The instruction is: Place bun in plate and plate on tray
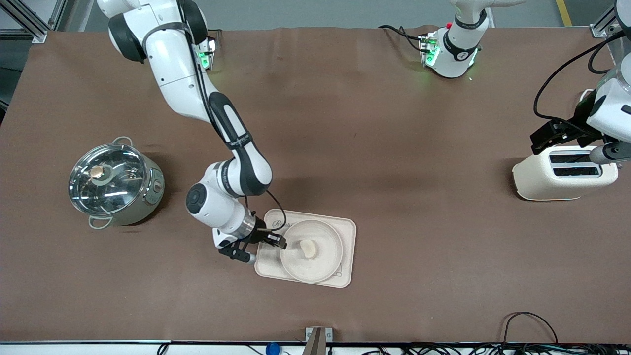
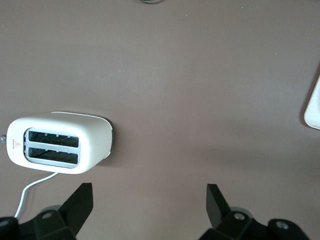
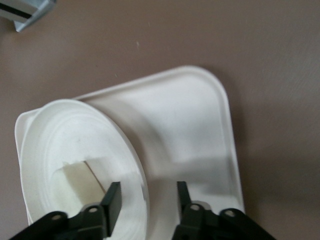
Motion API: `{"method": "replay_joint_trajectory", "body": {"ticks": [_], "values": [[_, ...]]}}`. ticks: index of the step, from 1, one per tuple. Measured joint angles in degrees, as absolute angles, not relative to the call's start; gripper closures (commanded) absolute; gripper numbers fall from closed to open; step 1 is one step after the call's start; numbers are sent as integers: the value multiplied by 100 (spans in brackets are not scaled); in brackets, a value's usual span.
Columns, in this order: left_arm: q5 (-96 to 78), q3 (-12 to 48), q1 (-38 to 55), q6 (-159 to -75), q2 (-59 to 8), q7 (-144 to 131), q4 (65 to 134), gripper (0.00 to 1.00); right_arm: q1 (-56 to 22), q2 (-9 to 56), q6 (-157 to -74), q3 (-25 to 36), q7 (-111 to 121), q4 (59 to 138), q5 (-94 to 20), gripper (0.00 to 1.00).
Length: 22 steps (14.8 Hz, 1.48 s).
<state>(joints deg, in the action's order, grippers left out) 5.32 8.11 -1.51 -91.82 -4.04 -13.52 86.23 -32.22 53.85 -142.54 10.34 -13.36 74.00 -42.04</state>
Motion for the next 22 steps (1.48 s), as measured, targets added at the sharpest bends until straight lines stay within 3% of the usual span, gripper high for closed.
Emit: {"method": "replay_joint_trajectory", "body": {"ticks": [5, 10, 14, 22], "values": [[532, 808, -139, -9182, -422, -1351, 8559, 0, -2673, 4685, -13197, 1171, -1243, 7274, -2786, 0], [532, 812, -132, -9172, -423, -1348, 8545, 0, -2084, 3670, -11463, 1557, -778, 7275, -2150, 0], [530, 828, -103, -9154, -426, -1348, 8539, 0, -1607, 2829, -10524, 1600, -585, 7439, -1392, 0], [450, 827, -120, -9147, -427, -1348, 8535, 0, -508, 338, -9935, 380, -393, 9051, -450, 0]]}}
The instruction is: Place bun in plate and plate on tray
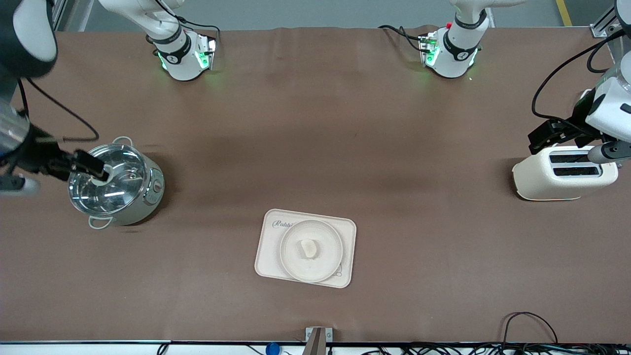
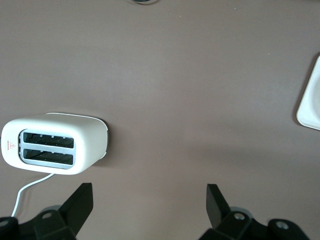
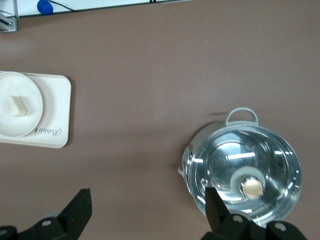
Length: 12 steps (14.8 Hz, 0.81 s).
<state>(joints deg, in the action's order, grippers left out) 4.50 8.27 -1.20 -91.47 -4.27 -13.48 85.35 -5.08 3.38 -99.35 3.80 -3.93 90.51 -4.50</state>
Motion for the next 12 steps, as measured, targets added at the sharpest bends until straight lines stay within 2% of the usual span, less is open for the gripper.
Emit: {"method": "replay_joint_trajectory", "body": {"ticks": [4, 6, 8, 12], "values": [[439, 827, -123, -9146, -427, -1348, 8534, 0, -119, -893, -9885, 52, -386, 10110, -357, 0], [438, 827, -123, -9146, -427, -1348, 8533, 0, -85, -1180, -9591, 21, -386, 10205, -322, 0], [438, 826, -125, -9146, -427, -1348, 8532, 0, -41, -1211, -9302, 19, -384, 9973, -220, 0], [438, 826, -128, -9145, -427, -1348, 8532, 0, -34, -935, -9262, 14, -383, 9665, -89, 0]]}}
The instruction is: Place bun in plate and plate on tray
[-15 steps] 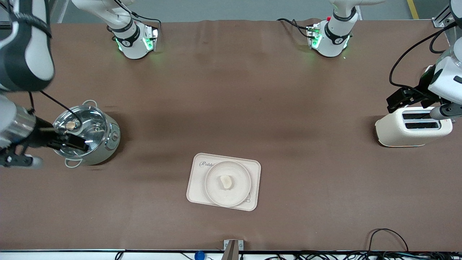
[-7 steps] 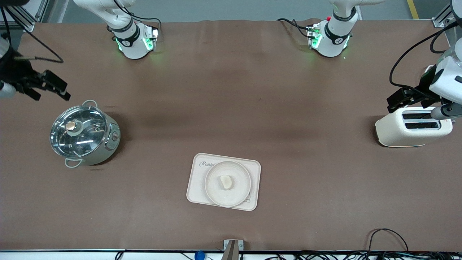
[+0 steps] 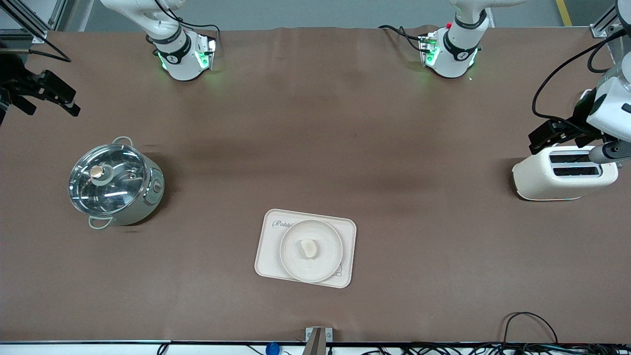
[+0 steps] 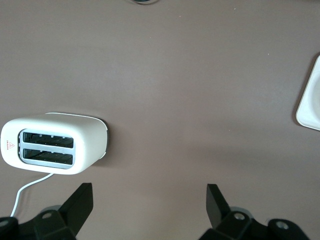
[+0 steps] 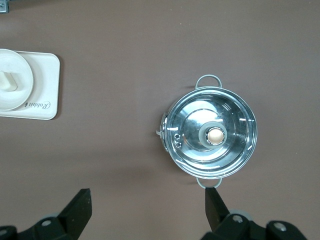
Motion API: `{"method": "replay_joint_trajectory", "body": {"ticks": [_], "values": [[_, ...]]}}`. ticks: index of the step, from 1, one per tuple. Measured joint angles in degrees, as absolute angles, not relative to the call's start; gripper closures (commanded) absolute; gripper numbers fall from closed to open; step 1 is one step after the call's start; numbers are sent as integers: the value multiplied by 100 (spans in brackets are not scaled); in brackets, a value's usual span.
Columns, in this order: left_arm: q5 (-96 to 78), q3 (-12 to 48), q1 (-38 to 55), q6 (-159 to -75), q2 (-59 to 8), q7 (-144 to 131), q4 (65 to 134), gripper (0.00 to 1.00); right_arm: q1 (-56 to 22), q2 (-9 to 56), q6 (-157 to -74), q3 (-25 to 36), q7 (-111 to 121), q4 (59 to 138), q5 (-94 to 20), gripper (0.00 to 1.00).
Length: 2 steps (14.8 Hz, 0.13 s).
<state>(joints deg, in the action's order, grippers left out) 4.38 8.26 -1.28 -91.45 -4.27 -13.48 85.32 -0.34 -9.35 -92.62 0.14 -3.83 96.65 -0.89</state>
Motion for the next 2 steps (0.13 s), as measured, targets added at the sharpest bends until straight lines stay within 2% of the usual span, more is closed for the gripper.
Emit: {"method": "replay_joint_trajectory", "body": {"ticks": [2], "values": [[438, 825, -129, -9145, -427, -1348, 8532, 0, -27, -763, -9266, 14, -382, 9525, -80, 0]]}}
